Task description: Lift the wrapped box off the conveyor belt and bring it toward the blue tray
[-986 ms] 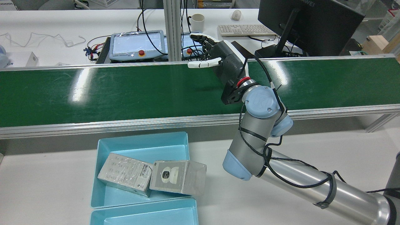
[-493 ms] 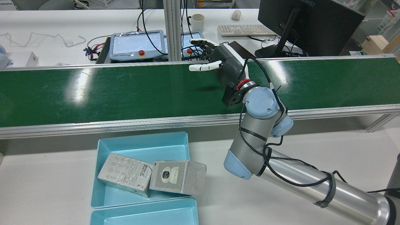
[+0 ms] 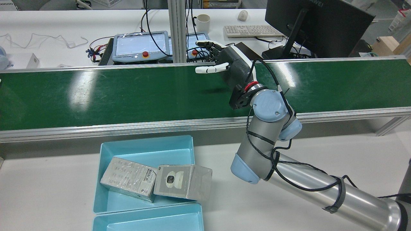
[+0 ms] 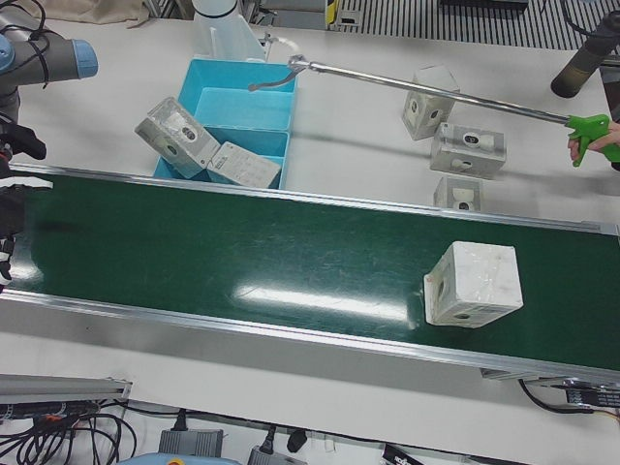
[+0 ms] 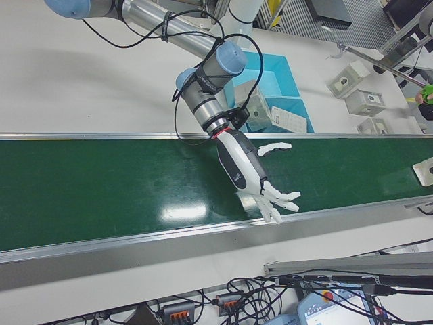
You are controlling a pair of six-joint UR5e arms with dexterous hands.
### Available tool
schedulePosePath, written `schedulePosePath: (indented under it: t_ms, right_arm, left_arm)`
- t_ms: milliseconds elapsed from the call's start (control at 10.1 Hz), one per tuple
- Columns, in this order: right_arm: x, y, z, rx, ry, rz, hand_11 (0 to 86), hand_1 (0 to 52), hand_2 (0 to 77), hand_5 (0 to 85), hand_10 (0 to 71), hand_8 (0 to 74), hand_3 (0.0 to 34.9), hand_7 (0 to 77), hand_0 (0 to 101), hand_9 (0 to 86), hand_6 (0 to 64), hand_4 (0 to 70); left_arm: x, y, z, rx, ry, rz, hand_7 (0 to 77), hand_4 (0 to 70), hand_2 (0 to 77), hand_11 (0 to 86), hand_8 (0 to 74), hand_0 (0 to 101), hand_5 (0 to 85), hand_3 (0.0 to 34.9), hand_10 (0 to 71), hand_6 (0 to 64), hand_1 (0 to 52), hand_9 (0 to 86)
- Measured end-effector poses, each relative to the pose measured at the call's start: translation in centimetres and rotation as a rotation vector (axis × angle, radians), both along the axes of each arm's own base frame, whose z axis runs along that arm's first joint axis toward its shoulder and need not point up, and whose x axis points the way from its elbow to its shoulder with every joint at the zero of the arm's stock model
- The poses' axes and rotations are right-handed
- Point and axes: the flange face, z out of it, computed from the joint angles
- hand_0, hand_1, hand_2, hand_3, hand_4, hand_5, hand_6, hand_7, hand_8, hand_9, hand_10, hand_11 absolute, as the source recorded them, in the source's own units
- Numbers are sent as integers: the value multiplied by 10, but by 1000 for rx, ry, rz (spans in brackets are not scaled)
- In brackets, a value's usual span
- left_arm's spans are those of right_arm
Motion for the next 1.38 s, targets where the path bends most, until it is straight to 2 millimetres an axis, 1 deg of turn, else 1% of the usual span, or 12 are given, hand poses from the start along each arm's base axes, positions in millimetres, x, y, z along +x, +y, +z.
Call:
schedulePosePath:
  t_ms: [296,592,1085,1282,1380]
  right_arm:
    - [0,0,0,0,0,1,11,169,153,284,0,22,2,109,499,54,93,164]
    - [0,-1,1,0,0,1,11,175,153,289,0,22,1,109,499,54,93,164]
    - [0,-1,-1,2,-3,1,11,169,153,284,0,22,1,109,499,54,93,164]
    - [0,0,-1,3,-4,1,11,169,153,284,0,22,0,98,499,54,93,164]
    - [2,-1,-2,3,-5,2,11,169,153,284,0,22,1,98,499,44,93,158]
  left_arm:
    - [0,0,0,0,0,0,0,0,5,5,5,0,11,0,5,5,0,0]
    - [0,0,0,0,0,0,0,0,5,5,5,0,11,0,5,5,0,0]
    - [0,0,0,0,0,0,5,0,5,5,5,0,11,0,5,0,0,0]
    - [0,0,0,0,0,0,5,0,11,5,5,0,11,0,5,5,0,0]
    - [0,0,0,0,0,0,5,0,5,5,5,0,11,0,5,0,0,0]
